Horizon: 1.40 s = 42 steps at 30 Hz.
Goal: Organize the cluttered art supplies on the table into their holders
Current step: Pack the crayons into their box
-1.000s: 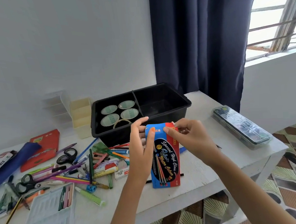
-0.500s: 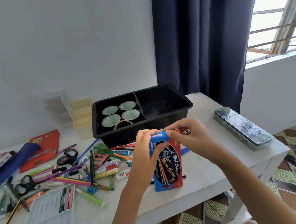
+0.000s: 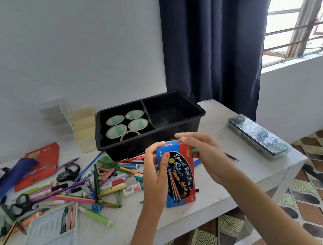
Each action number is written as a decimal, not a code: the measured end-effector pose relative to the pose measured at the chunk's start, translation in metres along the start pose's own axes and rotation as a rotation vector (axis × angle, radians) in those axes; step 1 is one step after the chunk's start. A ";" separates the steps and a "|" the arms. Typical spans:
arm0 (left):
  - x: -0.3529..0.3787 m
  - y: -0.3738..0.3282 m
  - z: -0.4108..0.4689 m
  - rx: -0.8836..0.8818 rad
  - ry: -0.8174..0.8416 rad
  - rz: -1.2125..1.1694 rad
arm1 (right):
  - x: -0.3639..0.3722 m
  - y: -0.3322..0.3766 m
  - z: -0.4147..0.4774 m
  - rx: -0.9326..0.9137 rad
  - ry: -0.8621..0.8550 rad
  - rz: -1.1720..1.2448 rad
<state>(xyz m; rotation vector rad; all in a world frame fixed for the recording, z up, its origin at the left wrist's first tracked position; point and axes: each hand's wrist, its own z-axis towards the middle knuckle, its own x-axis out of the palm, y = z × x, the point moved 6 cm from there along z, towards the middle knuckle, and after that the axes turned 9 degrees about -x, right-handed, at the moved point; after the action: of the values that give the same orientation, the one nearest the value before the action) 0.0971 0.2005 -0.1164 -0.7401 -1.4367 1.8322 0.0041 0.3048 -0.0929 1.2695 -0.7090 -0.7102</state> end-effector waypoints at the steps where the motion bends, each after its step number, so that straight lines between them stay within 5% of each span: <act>1: 0.000 0.003 -0.001 -0.014 0.019 -0.025 | 0.001 0.001 -0.003 -0.050 0.032 -0.056; 5: 0.002 0.032 -0.011 -0.146 0.078 -0.179 | -0.005 -0.010 -0.010 -0.158 0.140 -0.210; 10: 0.001 0.062 -0.015 -0.263 0.036 -0.196 | -0.012 -0.050 -0.022 -0.045 0.158 -0.362; 19: 0.002 0.051 -0.001 -0.248 0.091 -0.018 | -0.032 -0.055 -0.026 -0.039 -0.166 -0.012; 28: 0.046 0.052 -0.002 -0.431 0.292 -0.354 | -0.074 -0.054 -0.022 -0.089 -0.290 0.245; 34: 0.072 0.066 0.032 -0.540 0.260 -0.347 | -0.143 -0.056 -0.021 -0.105 -0.583 0.303; 42: 0.165 0.071 0.073 -0.550 0.151 -0.475 | -0.221 -0.066 -0.019 0.035 -0.472 0.341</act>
<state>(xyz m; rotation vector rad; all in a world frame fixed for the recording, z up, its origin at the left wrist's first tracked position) -0.0713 0.2778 -0.1722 -0.6958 -1.8446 1.0095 -0.1180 0.4819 -0.1776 0.9810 -1.2935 -0.7205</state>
